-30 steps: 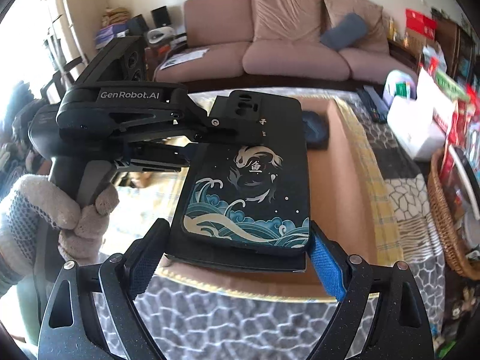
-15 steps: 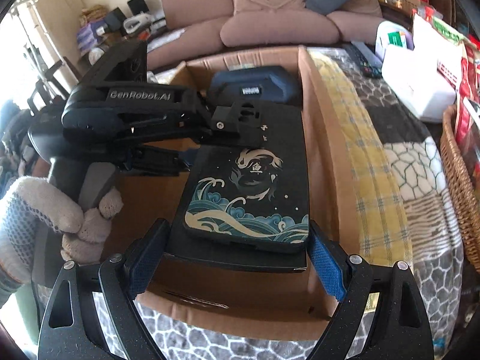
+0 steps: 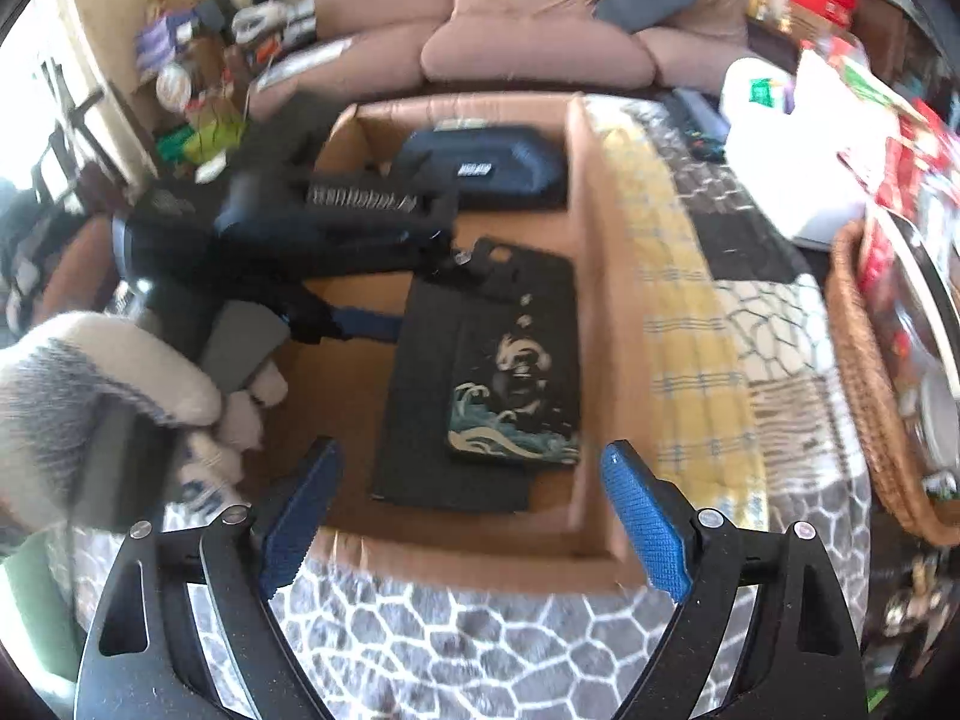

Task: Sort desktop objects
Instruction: 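Lower the phone case into the cardboard box and open both grippers, then withdraw both grippers from the cardboard box back over the table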

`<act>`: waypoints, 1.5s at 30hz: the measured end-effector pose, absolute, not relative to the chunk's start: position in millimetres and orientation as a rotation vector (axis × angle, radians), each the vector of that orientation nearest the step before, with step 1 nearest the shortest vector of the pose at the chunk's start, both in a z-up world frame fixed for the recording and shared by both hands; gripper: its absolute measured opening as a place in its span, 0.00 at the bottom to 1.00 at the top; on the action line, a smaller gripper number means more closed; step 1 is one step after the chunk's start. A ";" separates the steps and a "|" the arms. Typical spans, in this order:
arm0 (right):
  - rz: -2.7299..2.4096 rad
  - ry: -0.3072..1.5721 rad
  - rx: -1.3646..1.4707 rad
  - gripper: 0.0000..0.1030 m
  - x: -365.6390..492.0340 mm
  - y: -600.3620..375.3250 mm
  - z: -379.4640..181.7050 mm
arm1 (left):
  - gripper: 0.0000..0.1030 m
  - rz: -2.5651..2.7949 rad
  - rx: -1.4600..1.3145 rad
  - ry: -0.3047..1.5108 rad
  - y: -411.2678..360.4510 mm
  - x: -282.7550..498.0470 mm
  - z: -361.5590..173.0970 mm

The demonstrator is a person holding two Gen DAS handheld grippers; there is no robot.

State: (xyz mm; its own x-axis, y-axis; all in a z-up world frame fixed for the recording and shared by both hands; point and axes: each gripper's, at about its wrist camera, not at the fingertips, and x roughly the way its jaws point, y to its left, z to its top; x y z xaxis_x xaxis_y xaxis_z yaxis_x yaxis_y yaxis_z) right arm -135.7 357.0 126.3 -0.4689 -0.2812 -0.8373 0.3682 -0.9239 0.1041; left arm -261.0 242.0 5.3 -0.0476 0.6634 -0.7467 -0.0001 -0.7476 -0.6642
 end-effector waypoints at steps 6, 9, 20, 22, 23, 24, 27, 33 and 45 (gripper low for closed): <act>-2.466 0.045 1.365 0.88 -137.2 392.1 128.6 | 0.92 1.916 -1.778 -0.639 239.8 -262.3 19.4; -2.464 -0.018 1.343 0.88 -135.2 398.1 127.1 | 0.92 1.921 -1.782 -0.606 242.0 -263.3 20.2; -2.406 -0.048 1.331 0.88 -137.7 390.5 111.9 | 0.94 1.816 -1.811 -0.677 269.7 -266.9 1.9; -2.394 -0.062 1.326 0.88 -137.0 389.4 110.3 | 0.98 1.807 -1.819 -0.659 281.3 -267.4 1.7; -2.394 -0.062 1.325 0.88 -136.5 388.8 109.7 | 0.99 1.818 -1.818 -0.651 284.1 -267.3 2.2; -2.401 -0.057 1.324 0.88 -136.0 388.2 109.7 | 0.99 1.834 -1.825 -0.636 287.2 -268.0 2.9; -2.419 -0.055 1.318 0.89 -135.4 390.1 109.1 | 0.99 1.821 -1.832 -0.637 289.4 -270.6 2.6; -2.402 -0.054 1.315 0.88 -133.3 392.4 108.8 | 0.98 1.803 -1.778 -0.723 257.8 -272.7 13.5; -2.445 -0.068 1.302 0.87 -125.4 393.3 123.4 | 0.98 1.854 -1.586 -0.535 234.9 -242.2 83.0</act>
State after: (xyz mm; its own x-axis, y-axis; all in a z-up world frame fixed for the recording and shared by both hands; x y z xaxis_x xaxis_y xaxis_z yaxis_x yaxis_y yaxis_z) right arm -125.4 393.3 123.4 -0.5055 -0.3418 -0.7923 0.2970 -0.9310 0.2122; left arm -242.2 234.9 83.0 -0.0739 0.6904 -0.7196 -0.2009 -0.7171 -0.6674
